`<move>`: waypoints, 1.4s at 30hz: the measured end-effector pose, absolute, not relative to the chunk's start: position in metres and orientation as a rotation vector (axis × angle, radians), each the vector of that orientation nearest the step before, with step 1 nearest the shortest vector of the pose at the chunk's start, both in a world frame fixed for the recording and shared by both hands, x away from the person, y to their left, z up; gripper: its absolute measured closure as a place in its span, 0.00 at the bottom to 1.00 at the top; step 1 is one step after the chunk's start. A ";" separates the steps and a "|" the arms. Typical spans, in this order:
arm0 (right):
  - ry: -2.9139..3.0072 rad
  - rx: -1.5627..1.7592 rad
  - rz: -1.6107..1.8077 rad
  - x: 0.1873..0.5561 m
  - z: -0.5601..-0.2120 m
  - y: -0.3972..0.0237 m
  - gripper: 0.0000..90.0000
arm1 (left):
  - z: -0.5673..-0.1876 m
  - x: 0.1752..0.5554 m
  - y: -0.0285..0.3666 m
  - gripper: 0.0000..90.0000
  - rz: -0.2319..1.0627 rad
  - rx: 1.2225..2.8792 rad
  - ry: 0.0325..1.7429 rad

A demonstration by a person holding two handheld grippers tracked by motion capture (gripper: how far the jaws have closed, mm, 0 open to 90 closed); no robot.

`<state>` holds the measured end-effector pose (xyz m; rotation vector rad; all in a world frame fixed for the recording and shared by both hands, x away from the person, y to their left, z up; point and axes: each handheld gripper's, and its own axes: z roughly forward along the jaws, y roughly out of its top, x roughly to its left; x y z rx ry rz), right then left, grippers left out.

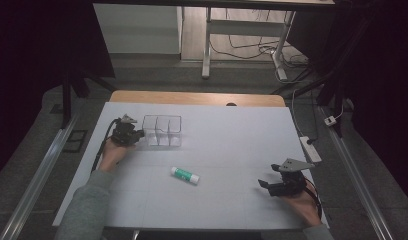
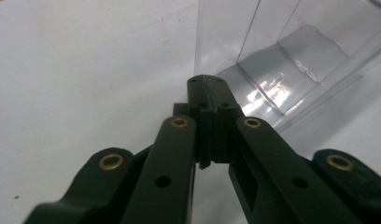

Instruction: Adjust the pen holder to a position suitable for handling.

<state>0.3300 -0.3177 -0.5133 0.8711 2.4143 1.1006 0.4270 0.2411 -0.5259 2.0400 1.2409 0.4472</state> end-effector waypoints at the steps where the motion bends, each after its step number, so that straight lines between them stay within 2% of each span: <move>1: 2.414 0.871 1.101 0.330 -0.513 -0.318 0.21 | -0.526 0.427 0.240 0.99 0.445 2.043 1.234; 42: 2.419 0.863 1.089 0.330 -0.514 -0.316 0.21 | -0.519 0.441 0.164 0.99 0.377 2.123 1.067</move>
